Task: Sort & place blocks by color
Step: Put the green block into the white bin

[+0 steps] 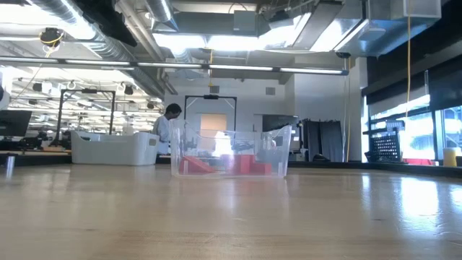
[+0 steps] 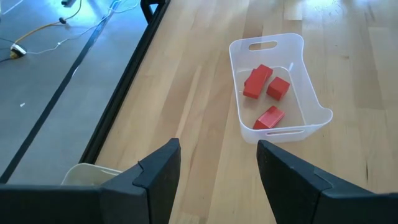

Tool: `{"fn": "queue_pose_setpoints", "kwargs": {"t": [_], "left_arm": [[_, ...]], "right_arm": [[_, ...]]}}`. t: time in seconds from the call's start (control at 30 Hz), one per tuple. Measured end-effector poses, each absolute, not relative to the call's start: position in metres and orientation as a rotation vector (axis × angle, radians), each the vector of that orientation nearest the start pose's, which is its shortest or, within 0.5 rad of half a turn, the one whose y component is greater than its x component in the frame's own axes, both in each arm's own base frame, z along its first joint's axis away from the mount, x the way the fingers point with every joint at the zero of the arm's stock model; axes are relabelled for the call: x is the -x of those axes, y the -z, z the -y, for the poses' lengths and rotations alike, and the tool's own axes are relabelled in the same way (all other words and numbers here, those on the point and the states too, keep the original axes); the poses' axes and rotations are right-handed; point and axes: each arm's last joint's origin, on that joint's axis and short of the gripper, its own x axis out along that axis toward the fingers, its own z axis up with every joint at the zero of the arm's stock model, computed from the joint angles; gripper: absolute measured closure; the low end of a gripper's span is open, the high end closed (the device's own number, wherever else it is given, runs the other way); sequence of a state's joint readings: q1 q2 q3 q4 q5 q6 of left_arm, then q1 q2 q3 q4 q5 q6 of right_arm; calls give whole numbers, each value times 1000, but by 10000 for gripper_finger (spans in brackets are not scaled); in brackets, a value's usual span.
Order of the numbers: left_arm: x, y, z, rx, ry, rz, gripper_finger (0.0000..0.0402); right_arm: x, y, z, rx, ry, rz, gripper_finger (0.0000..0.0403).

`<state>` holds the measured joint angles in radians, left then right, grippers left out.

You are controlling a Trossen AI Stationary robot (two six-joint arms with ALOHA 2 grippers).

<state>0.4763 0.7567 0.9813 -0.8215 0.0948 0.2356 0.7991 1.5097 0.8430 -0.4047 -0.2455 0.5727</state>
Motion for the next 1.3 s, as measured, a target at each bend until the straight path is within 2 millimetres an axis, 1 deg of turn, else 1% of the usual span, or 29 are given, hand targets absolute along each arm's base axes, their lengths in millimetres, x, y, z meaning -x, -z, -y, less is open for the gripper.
{"fn": "queue_pose_setpoints", "kwargs": {"t": [0.13,0.33,0.6,0.83,1.0,1.2,1.3], "left_arm": [[-120,-344,-59,-57,-299,-614,199],[-120,-344,-59,-58,-300,-613,199],[-120,-344,-59,-58,-300,-613,199],[-120,-344,-59,-58,-300,-613,199],[-120,-344,-59,-58,-300,-613,199],[-120,-344,-59,-58,-300,-613,199],[-120,-344,-59,-58,-300,-612,199]], "right_arm": [[-184,-170,-203,-137,-517,-1285,182],[-185,-166,-205,-184,-583,-1249,182],[-185,-162,-206,-182,-558,-1254,182],[-187,-145,-217,-172,-567,-1269,182],[-188,-130,-219,-143,-544,-1313,182],[-189,-121,-221,-84,-553,-1324,182],[-189,-119,-221,-52,-516,-1297,186]]}}
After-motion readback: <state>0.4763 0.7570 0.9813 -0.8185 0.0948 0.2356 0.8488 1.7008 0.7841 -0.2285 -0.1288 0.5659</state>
